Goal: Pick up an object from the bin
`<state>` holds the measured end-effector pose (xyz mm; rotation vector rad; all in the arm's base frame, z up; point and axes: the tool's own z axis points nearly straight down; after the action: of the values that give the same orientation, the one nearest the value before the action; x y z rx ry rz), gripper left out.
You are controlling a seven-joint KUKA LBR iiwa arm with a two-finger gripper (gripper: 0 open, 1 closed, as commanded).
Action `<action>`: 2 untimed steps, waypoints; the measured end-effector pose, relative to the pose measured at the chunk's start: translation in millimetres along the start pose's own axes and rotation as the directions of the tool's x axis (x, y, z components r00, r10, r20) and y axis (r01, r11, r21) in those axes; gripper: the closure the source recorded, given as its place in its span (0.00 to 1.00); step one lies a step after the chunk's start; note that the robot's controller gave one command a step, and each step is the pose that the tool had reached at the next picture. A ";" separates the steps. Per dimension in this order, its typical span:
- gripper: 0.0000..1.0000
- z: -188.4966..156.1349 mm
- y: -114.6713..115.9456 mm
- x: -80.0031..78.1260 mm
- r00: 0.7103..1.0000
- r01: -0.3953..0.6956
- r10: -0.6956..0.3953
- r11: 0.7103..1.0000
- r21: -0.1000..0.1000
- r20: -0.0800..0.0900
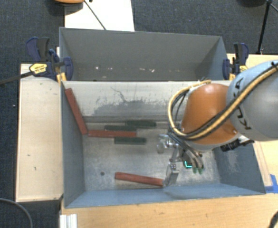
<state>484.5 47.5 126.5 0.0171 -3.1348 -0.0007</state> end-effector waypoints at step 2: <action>0.00 -2.9 0.3 -2.2 1.000 0.000 0.000 1.000 0.000 0.007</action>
Offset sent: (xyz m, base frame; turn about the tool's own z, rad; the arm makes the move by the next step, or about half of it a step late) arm -0.0024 0.0310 -0.0558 -0.2133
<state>486.7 47.8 129.4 0.0171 -3.1423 -0.0010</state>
